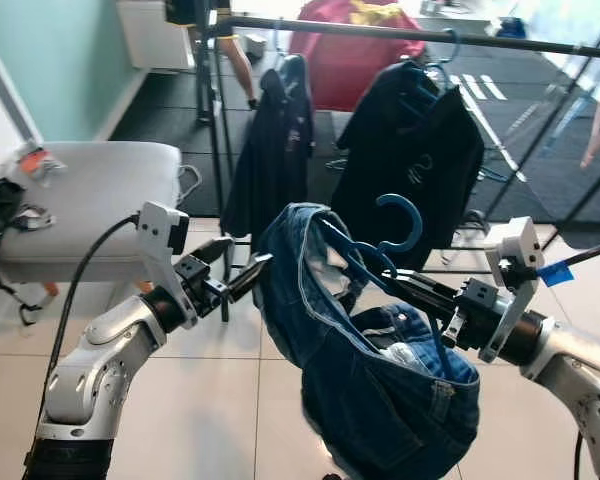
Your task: Hang hanger
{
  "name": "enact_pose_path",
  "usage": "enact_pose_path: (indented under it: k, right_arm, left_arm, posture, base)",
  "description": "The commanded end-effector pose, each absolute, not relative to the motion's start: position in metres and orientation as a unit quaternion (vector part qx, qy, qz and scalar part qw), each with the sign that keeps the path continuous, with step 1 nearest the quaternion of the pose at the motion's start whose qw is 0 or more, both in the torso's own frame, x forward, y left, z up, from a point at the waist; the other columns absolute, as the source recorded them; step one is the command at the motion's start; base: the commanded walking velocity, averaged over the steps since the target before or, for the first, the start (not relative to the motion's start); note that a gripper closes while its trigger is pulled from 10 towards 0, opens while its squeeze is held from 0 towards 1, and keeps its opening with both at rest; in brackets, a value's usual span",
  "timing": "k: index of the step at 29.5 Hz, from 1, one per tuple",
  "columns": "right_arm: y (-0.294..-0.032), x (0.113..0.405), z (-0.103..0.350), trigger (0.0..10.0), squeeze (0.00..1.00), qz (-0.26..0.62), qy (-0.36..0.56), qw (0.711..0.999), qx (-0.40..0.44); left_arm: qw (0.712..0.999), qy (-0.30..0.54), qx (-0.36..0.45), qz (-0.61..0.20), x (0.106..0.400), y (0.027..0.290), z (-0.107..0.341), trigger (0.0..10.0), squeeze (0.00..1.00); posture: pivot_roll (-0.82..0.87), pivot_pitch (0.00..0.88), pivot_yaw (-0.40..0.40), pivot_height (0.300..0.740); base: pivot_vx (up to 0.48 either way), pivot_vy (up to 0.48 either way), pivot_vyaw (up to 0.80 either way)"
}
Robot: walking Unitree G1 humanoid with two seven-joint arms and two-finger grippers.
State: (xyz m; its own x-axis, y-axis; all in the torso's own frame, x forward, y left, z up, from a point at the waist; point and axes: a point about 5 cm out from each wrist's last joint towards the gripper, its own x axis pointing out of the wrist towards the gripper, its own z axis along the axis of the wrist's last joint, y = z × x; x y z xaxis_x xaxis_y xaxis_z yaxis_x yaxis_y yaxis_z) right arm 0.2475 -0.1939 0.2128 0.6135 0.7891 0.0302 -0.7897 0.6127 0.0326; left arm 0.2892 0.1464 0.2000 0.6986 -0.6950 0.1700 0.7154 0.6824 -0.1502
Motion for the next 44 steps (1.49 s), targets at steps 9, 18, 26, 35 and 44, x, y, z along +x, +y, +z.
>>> enact_pose_path:
  k: [9, 18, 26, 35, 44]
  right_arm:
    - [-0.191, 0.24, 0.226, 0.0, 0.0, 0.487, -0.028, 0.873, 0.02]
    - [-0.18, 0.239, 0.231, 0.0, 0.0, 0.531, -0.028, 0.847, 0.009]
    - [-0.174, 0.24, 0.236, 0.0, 0.0, 0.544, -0.037, 0.838, 0.002]
    - [-0.172, 0.241, 0.242, 0.0, 0.0, 0.551, -0.047, 0.833, -0.007]
    - [-0.17, 0.238, 0.241, 0.0, 0.0, 0.557, -0.043, 0.829, -0.009]
  left_arm:
    - [0.886, -0.066, -0.154, -0.432, 0.282, 0.139, 0.227, 10.0, 0.0]
    - [0.898, 0.004, -0.157, -0.411, 0.284, 0.124, 0.218, 10.0, 0.0]
    - [0.906, 0.058, -0.098, -0.407, 0.281, 0.115, 0.205, 10.0, 0.0]
    - [0.937, 0.076, 0.01, -0.34, 0.29, 0.129, 0.206, 0.0, 0.0]
    - [0.958, 0.06, 0.049, -0.277, 0.302, 0.14, 0.212, 0.0, 0.0]
  posture:
    - [-0.06, 0.183, -0.023, 0.74]
    - [-0.05, 0.187, -0.022, 0.74]
    - [-0.05, 0.19, -0.022, 0.74]
    - [-0.05, 0.191, -0.018, 0.74]
    - [-0.05, 0.185, -0.015, 0.74]
  base:
    - [0.0, 0.0, 0.0]
    - [0.0, 0.0, 0.0]
    - [0.0, 0.0, 0.0]
    - [0.0, 0.0, 0.0]
    - [0.0, 0.0, 0.0]
